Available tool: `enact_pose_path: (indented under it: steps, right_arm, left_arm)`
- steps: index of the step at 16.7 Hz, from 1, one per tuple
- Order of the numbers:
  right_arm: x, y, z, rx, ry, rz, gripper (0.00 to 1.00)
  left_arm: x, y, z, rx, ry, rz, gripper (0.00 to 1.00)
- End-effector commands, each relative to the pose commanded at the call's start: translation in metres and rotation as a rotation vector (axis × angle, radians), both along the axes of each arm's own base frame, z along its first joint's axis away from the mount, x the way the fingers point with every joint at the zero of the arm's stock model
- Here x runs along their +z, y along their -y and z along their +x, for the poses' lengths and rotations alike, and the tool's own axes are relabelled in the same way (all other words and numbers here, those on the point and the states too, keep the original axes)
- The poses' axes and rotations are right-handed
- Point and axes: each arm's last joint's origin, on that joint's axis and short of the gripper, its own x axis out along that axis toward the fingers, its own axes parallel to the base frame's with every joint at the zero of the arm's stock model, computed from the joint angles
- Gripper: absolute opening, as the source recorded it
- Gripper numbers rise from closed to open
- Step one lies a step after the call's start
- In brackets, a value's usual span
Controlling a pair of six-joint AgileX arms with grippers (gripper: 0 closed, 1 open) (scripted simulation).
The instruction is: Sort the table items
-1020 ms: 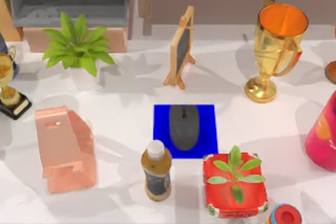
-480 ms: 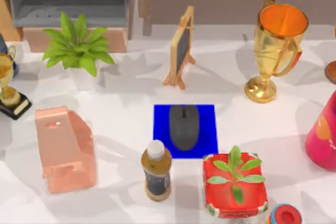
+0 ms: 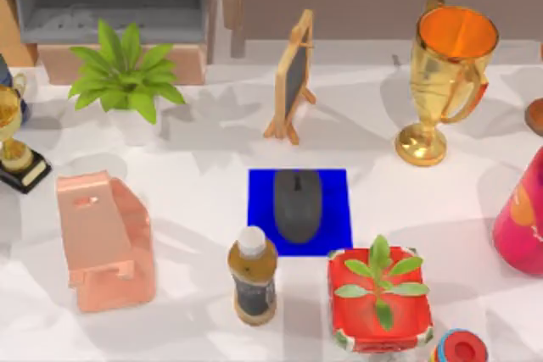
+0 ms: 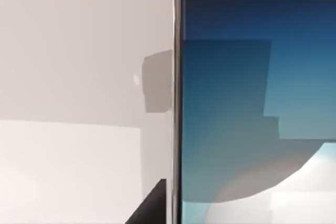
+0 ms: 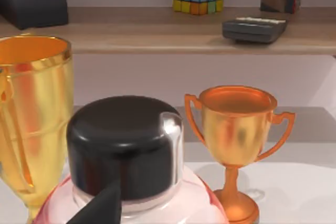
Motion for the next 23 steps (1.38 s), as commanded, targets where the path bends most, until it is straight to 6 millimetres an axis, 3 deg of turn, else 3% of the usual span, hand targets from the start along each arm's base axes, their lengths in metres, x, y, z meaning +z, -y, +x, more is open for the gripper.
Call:
enact_pose_path:
  steps: [5,7,10,13,16,19,23]
  right_arm:
    - [0.0,0.0,0.0,0.0,0.0,0.0,1.0]
    - [0.0,0.0,0.0,0.0,0.0,0.0,1.0]
    - [0.0,0.0,0.0,0.0,0.0,0.0,1.0]
    - [0.0,0.0,0.0,0.0,0.0,0.0,1.0]
    - [0.0,0.0,0.0,0.0,0.0,0.0,1.0]
    - [0.0,0.0,0.0,0.0,0.0,0.0,1.0]
    - [0.0,0.0,0.0,0.0,0.0,0.0,1.0]
  left_arm:
    - [0.001,0.001,0.0,0.005,0.005,0.013,0.0]
    - [0.02,0.007,0.002,0.039,0.051,0.083,0.0]
    - [0.064,0.031,0.002,0.123,0.176,0.237,0.0]
    - [0.107,0.077,-0.011,0.221,0.327,0.365,0.0]
    - [0.134,0.134,-0.039,0.327,0.474,0.426,0.0]
    - [0.141,0.19,-0.08,0.432,0.608,0.419,0.0]
    - [0.128,0.246,-0.142,0.54,0.774,0.33,0.0]
